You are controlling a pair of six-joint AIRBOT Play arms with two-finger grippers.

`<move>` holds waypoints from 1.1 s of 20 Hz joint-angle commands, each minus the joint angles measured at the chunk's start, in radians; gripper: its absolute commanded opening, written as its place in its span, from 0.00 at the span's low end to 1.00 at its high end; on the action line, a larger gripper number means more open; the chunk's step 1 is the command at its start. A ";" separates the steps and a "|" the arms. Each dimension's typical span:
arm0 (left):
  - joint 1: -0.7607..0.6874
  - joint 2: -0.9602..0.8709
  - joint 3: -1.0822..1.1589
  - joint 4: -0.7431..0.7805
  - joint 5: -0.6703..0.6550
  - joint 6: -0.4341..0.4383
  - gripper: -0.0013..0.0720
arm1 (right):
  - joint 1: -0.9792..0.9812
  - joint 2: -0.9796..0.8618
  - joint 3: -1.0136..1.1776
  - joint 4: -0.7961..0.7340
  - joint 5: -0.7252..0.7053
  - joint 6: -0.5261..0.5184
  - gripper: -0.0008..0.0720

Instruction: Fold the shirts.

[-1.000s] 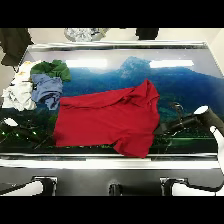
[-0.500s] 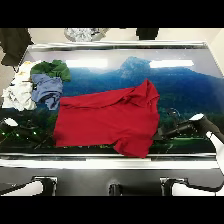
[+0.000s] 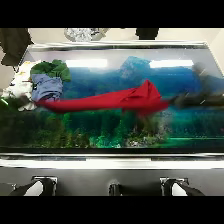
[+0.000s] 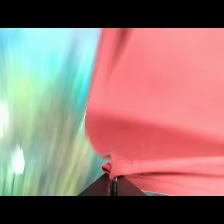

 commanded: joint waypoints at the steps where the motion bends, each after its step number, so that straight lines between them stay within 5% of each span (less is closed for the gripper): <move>1: -0.046 0.187 0.415 -0.058 0.213 -0.040 0.06 | -0.001 0.228 0.383 -0.048 -0.256 -0.045 0.07; 4: -0.047 0.274 0.656 -0.055 0.342 -0.122 0.06 | -0.001 0.425 0.547 -0.119 -0.494 -0.047 0.07; 10: -0.046 0.388 0.702 -0.024 0.299 -0.148 0.06 | -0.001 0.601 0.565 -0.329 -0.477 0.102 0.07; 16: -0.047 0.287 0.655 0.071 0.118 -0.137 0.06 | -0.001 0.477 0.565 -0.381 -0.135 0.138 0.06; 20: -0.054 0.051 0.522 0.070 -0.129 -0.115 0.06 | -0.001 0.155 0.556 -0.356 0.247 0.150 0.06; 22: -0.084 -0.079 0.397 0.070 -0.151 -0.053 0.06 | 0.021 -0.024 0.510 -0.356 0.294 0.192 0.06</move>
